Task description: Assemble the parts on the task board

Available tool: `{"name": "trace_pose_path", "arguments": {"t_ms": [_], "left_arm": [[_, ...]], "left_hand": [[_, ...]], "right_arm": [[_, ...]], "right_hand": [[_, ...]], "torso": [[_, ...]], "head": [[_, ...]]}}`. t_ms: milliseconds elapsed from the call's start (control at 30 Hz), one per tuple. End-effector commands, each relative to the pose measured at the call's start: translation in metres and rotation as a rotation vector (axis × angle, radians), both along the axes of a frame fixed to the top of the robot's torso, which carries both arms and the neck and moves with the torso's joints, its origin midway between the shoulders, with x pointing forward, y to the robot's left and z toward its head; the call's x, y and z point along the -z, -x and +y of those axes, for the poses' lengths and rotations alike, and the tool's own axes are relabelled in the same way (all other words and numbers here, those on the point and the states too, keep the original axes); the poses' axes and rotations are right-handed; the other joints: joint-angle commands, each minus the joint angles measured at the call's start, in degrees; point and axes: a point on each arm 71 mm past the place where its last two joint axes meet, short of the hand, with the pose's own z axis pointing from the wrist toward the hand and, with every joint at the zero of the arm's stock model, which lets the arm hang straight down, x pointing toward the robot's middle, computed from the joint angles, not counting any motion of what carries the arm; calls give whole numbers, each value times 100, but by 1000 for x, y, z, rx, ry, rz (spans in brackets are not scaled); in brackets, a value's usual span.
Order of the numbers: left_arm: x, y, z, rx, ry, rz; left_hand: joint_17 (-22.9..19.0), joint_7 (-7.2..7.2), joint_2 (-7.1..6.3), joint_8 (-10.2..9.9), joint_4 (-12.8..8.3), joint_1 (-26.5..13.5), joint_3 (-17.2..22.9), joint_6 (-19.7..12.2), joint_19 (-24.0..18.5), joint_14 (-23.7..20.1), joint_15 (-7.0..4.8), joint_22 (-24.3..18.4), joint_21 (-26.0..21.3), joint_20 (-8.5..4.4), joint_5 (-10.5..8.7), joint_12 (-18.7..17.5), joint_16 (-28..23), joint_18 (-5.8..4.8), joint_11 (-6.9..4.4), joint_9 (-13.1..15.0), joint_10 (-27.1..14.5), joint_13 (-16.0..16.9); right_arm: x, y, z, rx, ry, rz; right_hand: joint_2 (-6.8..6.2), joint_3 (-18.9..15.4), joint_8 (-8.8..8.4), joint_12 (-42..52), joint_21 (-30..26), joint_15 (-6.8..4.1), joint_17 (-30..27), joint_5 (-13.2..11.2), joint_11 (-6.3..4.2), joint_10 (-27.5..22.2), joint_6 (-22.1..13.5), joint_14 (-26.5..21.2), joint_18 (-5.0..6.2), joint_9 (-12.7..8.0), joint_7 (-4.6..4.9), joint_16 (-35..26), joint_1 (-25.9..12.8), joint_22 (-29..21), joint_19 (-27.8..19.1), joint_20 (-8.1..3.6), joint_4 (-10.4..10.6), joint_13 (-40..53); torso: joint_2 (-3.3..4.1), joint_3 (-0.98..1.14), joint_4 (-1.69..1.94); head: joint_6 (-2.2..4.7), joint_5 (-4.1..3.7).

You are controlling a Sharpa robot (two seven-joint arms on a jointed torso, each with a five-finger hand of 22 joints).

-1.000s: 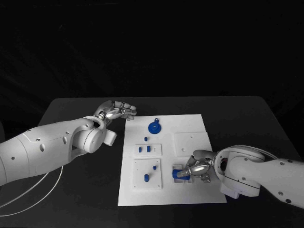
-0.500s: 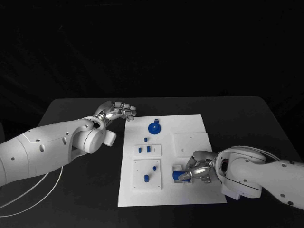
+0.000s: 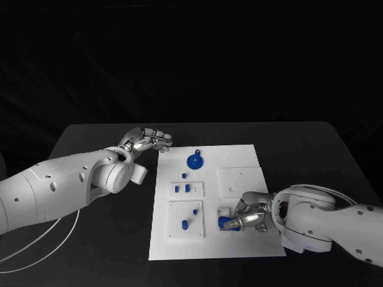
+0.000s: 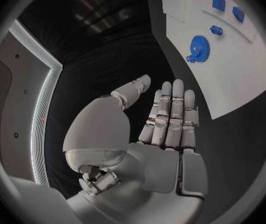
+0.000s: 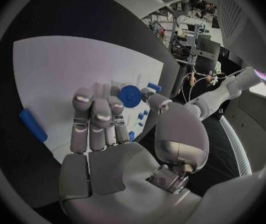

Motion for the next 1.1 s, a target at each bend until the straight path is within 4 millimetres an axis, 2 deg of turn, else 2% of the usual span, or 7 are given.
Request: {"name": "trace_pose_path", "arguments": {"t_ms": [33,333,433,600,933,1033,1100], "left_arm": [[-1,0,-1,9,9,-1],[-1,0,-1,8,8,0],[-1,1,-1,9,8,0],[-1,1,-1,9,7,1],[-1,1,-1,9,5,2],[-1,1,0,8,5,1],[-1,1,0,7,5,2]], "left_hand": [[8,4,-8,30,41,-58,-4,-31,-1,21,7,9,-19,8,-28,-28,-25,118,10,-5,-45,-10],[15,6,-8,28,43,-58,-4,-36,-3,21,7,11,-21,9,-27,-28,-30,117,11,-7,-49,-11],[17,6,-9,28,42,-57,-4,-37,-4,21,7,11,-21,9,-26,-28,-32,117,12,-7,-50,-12],[20,6,-11,28,42,-56,-4,-38,-4,21,7,12,-22,9,-26,-29,-34,117,12,-8,-51,-13],[26,7,-14,28,41,-54,-4,-40,-6,21,8,13,-24,10,-25,-29,-39,117,13,-9,-53,-14],[27,7,-14,28,42,-54,-4,-41,-7,21,8,14,-24,10,-24,-29,-41,117,13,-9,-54,-14],[29,7,-14,28,42,-54,-3,-41,-7,21,8,14,-25,10,-24,-29,-42,116,14,-9,-55,-14]], "right_arm": [[1,2,4,-48,24,-6],[4,4,5,-87,72,29],[4,4,6,-90,73,30],[5,4,7,-97,77,35],[6,2,7,-90,81,34],[4,0,5,-68,65,12],[3,-2,3,-44,35,-15]], "right_hand": [[86,30,-33,-25,-8,-45,9,-5,-27,18,155,-9,258,-9,92,-27,-14,44,11,27,46,9],[522,371,-46,-36,6,-40,32,8,-26,25,188,-10,258,-54,92,-30,184,70,-32,29,-149,18],[575,422,-55,-44,19,-31,39,8,-21,24,201,-11,258,-81,98,-35,111,82,-51,55,-241,22],[567,445,-60,-48,29,-27,44,4,-16,29,216,-9,258,-101,99,-40,34,85,-57,71,-303,25],[333,438,-69,-60,42,-27,52,-3,-16,33,225,-3,258,-136,100,-52,-104,77,-49,80,-357,30],[339,451,-66,-60,43,-28,53,-4,-18,35,230,-1,258,-137,98,-53,-98,75,-45,78,-359,31],[412,482,-60,-60,43,-31,54,-4,-21,42,242,2,258,-138,95,-53,-82,72,-39,73,-359,31]], "torso": [[2,-2,2],[0,-6,4],[1,-6,2],[-2,-6,3],[0,-4,2],[0,-5,3],[-1,-3,0]], "head": [[0,1],[-7,-10],[-9,-9],[-9,-11],[-6,-13],[-7,-15],[-1,-19]]}}
